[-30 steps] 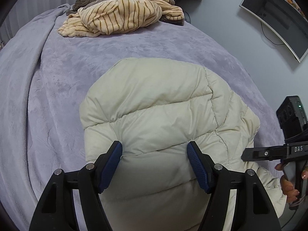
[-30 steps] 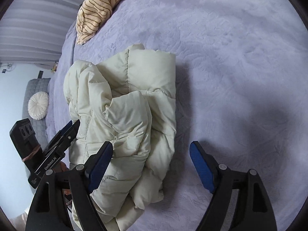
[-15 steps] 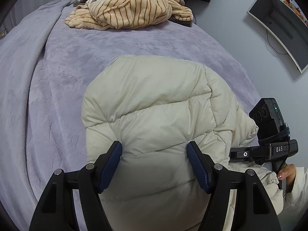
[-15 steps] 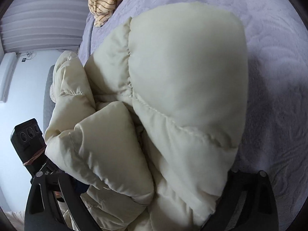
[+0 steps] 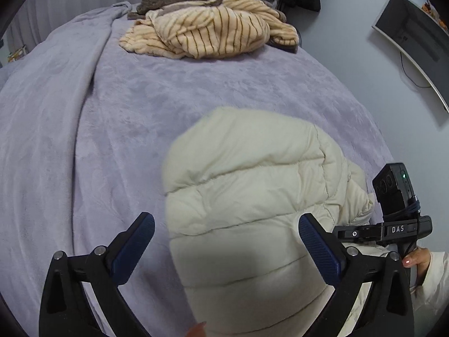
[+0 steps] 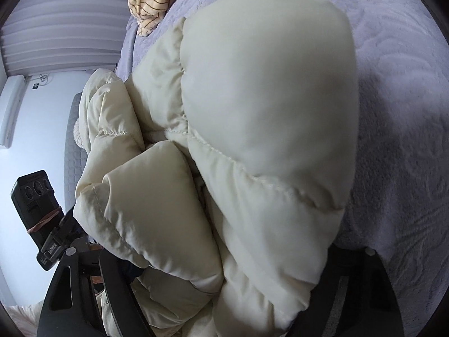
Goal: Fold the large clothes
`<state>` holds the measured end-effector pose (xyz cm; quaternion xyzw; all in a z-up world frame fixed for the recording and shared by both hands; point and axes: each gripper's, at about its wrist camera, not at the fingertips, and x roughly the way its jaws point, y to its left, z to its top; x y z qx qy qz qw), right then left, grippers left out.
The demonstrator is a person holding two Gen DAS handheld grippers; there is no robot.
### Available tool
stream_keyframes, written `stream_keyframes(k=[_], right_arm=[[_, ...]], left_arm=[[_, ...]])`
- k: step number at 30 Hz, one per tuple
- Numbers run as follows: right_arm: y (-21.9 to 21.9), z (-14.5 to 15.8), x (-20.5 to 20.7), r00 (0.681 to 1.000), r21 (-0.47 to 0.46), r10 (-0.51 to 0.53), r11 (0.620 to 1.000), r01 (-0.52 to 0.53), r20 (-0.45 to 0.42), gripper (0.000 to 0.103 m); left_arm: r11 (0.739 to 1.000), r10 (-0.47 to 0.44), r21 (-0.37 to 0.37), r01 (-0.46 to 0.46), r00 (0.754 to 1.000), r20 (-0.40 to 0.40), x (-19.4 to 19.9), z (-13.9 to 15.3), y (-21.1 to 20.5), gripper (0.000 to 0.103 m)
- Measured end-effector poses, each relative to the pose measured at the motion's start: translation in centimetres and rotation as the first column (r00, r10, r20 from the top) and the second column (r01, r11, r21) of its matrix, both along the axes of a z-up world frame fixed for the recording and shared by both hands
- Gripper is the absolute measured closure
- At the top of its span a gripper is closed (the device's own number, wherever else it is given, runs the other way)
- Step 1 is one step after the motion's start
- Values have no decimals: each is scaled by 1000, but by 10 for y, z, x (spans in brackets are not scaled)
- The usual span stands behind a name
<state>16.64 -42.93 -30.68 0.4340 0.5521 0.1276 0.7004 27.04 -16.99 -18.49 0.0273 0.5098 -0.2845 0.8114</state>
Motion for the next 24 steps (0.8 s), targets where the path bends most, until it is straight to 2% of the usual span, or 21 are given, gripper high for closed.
stream_keyframes(k=[3,7,9,11,13,15,17,20,24], right_arm=[[1,1,1,1000,2,-2,1000,2,6,18],[0,6,-4,1000,0,-4,1000,4,6,18],[0,6,-4,1000,-4,-6,1000,6,4,18],[0,7,-4,1000,-8,-7,1000,7,6,18],[-1,8,-5,1000,-6,-6,1000,6,9,18],[0,8,-6,1000,-2,-7,1000,7,14,18],[-1,8,-7,1000,4,-7,1000,7,18,18],[-2,7,-7,1000,11,-6,1000,6,22,18],[-3,6,-6,1000,10,-10,1000,10,24,18]], left_arm=[[1000,26,-16,-27,999,-26,12,5,25,0],[998,39,-46,-47,987,-158,27,-19,55,0],[995,26,-90,-51,965,-263,29,-42,60,0],[985,7,-157,-68,932,-363,30,-64,62,0],[968,-12,-230,-96,904,-427,31,-80,59,0],[951,-39,-289,-107,888,-458,31,-88,52,0],[946,-70,-311,-91,879,-472,31,-93,39,0],[949,-97,-309,-67,869,-485,28,-98,20,0],[955,-97,-292,-56,870,-484,25,-100,3,0]])
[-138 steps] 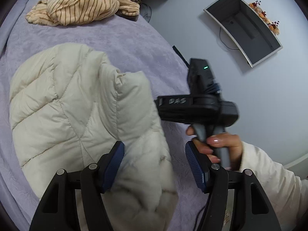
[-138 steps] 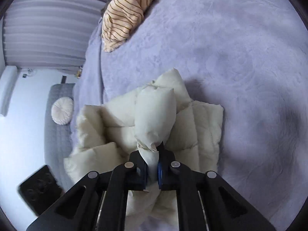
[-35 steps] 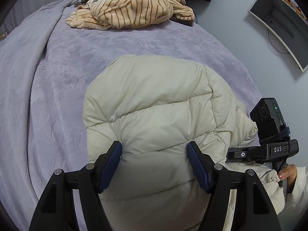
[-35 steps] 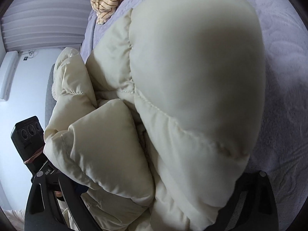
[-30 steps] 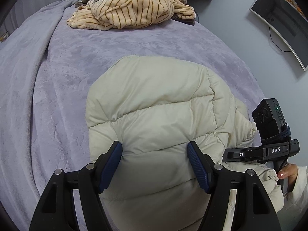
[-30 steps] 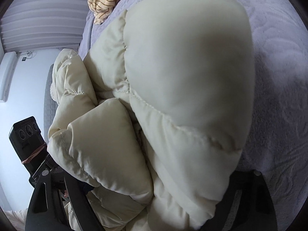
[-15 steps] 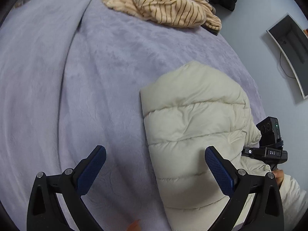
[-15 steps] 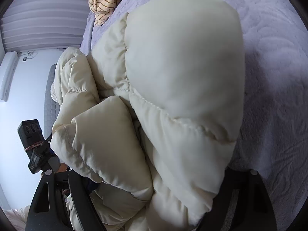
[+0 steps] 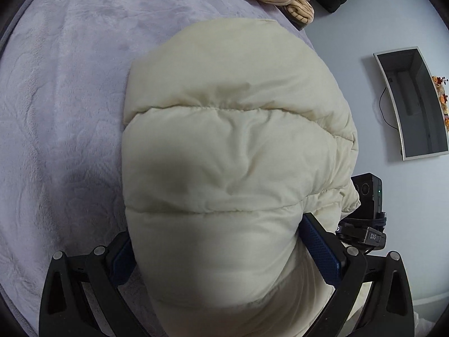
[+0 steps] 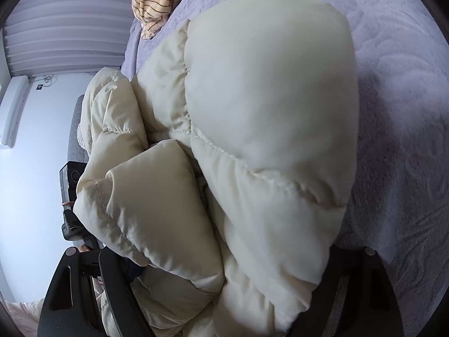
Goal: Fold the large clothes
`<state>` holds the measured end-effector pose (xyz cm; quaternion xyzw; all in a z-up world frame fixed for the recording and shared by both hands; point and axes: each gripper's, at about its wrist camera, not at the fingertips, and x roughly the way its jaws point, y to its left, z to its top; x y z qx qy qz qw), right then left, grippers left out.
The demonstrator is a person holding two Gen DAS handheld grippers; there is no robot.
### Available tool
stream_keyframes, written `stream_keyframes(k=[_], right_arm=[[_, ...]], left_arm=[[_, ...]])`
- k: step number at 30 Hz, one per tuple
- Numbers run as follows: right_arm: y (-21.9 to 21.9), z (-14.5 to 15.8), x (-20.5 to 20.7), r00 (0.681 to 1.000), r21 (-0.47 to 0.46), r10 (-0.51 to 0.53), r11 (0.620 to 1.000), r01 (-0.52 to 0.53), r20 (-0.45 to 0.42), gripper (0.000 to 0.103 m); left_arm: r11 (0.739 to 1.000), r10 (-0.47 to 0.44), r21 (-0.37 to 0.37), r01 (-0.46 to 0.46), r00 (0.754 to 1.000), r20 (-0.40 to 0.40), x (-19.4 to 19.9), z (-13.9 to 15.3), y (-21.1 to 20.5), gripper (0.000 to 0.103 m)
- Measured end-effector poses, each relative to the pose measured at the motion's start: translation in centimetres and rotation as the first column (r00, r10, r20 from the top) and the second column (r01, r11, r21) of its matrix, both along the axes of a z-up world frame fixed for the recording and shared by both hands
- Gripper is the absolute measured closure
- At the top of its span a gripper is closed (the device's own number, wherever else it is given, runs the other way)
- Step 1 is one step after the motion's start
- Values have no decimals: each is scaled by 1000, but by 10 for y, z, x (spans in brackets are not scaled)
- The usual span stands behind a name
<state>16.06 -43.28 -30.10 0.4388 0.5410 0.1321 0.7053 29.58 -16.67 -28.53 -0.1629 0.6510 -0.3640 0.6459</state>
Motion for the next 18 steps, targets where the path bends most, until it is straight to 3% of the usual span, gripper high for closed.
stream_keyframes(k=[2,3,4,7,9,18], right_arm=[[0,1,0,1000,0,-7,1000,7,-1,18],[1,2,-1,1000,0,-11,1000,11,1,21],[2,4,-1,1000,15,-13,1000,13,12,33],[2,12,-5,999,47,-33,998,31,39,55],[3,19,-9,998,58,-38,998,35,54,61],[35,71,-30,993,81,-5,997,-4,114,63]], left_arm=[[1000,1,2,-1,1000,9,-3,2,-3,1],[1000,-1,-1,1,1000,25,-5,5,-4,8],[1000,-2,-6,3,999,39,-8,9,-4,13],[999,0,-43,2,998,58,-13,23,1,28],[997,-11,-70,17,997,80,-17,38,5,29],[993,-24,-109,42,987,158,-58,102,41,29]])
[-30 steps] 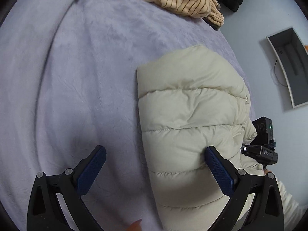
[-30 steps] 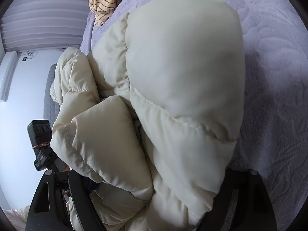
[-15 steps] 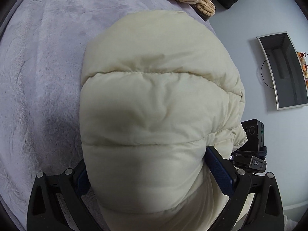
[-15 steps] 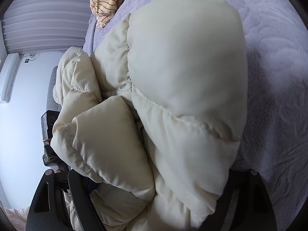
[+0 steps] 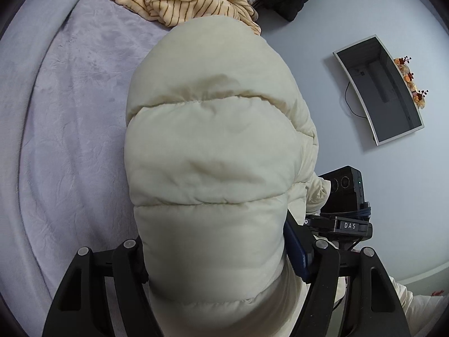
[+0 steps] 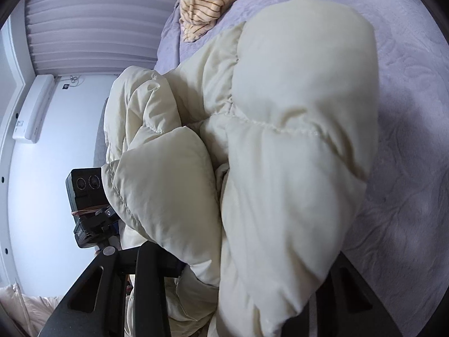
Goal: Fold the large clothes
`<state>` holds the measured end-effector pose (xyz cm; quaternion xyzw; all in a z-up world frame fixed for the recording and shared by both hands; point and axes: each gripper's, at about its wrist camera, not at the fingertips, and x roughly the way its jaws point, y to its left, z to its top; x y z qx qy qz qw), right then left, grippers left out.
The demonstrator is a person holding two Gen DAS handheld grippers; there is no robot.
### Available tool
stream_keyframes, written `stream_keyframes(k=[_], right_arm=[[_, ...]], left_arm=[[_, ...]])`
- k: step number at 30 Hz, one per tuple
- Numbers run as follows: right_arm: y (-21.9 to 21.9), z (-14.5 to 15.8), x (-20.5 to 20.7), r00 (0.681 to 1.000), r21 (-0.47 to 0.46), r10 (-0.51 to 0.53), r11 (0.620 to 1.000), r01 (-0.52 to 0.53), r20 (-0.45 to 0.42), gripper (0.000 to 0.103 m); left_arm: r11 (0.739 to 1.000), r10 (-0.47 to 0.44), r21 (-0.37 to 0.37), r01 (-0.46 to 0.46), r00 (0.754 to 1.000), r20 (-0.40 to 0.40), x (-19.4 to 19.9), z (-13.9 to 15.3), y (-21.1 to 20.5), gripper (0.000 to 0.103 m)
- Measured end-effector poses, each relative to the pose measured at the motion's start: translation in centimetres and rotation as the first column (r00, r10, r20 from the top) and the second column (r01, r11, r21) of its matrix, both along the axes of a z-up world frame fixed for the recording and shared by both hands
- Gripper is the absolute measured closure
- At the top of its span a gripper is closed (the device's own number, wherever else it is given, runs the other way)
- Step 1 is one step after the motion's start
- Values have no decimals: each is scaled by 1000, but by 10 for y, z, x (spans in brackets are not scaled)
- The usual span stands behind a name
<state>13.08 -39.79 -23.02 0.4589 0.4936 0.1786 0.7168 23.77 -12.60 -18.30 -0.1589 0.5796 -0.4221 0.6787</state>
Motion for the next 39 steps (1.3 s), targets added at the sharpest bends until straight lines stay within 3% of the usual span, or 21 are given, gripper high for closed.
stream_keyframes(k=[4,8,15,19,24,28,32,33,34,35,39], right_arm=[[34,16,-15,999,-2,43,999,-43,6,63],[77,12,-36,995,3,94,996,-94,-22,63],[135,-40,-74,980,13,150,989,-150,-130,63],[133,-63,-73,979,12,134,991,-134,-154,61],[134,-50,-76,975,-61,147,985,-160,-169,50],[125,-21,-88,975,-152,140,974,-167,-171,42],[88,12,-112,993,-193,34,980,-57,-117,43],[79,15,-116,995,-188,-6,982,-13,-104,56],[71,14,-118,994,-173,-41,985,24,-100,91],[60,12,-126,991,-167,-74,985,54,-113,99],[64,-21,-106,986,-143,-81,988,59,-148,100]], left_arm=[[999,29,14,-29,999,-18,-28,7,45,29],[996,71,54,-67,995,-65,-64,-5,88,29],[979,135,168,-119,987,-87,-109,-64,125,27],[976,133,184,-116,988,-80,-106,-59,133,27],[974,130,182,-135,991,35,-87,-32,153,27],[968,139,204,-144,990,37,-67,-42,161,27],[973,169,154,-171,985,24,-58,-42,166,27],[976,163,144,-165,986,23,-58,-40,158,27],[979,143,141,-146,989,31,-60,-38,149,27],[982,116,145,-121,992,45,-62,-36,138,27],[984,25,173,-43,994,105,-80,-31,104,27]])
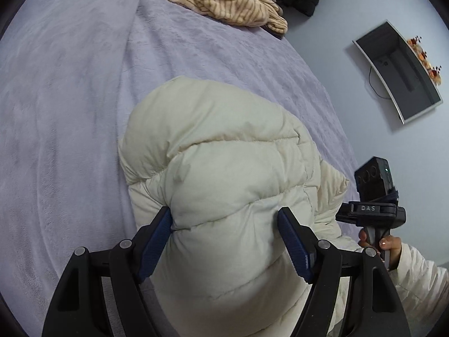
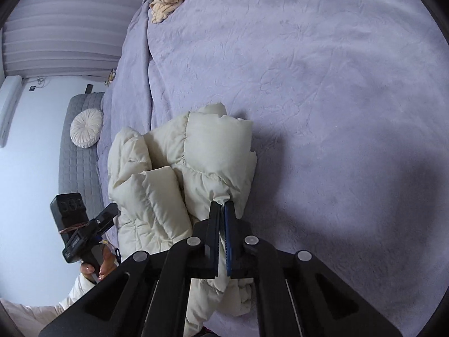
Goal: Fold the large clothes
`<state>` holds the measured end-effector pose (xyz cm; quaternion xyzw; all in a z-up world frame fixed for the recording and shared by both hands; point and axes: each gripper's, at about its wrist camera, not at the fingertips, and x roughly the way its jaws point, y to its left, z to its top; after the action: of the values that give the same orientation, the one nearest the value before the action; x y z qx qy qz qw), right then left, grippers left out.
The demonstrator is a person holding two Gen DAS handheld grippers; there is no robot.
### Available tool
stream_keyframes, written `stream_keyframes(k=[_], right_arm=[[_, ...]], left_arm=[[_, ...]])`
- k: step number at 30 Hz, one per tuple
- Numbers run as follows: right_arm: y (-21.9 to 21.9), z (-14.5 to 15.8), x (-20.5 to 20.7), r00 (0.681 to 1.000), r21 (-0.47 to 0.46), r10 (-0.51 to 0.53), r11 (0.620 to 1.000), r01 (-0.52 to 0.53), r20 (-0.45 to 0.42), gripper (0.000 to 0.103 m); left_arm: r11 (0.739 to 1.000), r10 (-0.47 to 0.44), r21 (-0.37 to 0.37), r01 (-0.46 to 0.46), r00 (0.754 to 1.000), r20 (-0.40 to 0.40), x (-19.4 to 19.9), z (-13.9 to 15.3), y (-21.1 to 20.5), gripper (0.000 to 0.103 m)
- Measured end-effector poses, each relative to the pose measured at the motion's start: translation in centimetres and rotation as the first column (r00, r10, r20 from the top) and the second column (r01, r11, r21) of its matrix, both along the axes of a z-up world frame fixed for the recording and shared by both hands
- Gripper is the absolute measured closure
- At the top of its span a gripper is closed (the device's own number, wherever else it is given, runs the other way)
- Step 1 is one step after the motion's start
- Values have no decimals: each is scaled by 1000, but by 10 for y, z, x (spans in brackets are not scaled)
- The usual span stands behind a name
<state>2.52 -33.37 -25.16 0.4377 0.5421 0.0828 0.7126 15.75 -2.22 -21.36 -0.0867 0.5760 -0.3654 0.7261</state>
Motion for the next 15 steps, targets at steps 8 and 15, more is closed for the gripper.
stream_keyframes(k=[8,15], right_arm=[[40,-50,34,995,33,93,995,-92,-41,100],[54,-51,43,993,-3,87,996,-87,-85,100]], left_arm=[[1000,-3,28,1,998,58,-10,30,-16,27],[968,-60,249,21,987,150,-36,10,-43,27]])
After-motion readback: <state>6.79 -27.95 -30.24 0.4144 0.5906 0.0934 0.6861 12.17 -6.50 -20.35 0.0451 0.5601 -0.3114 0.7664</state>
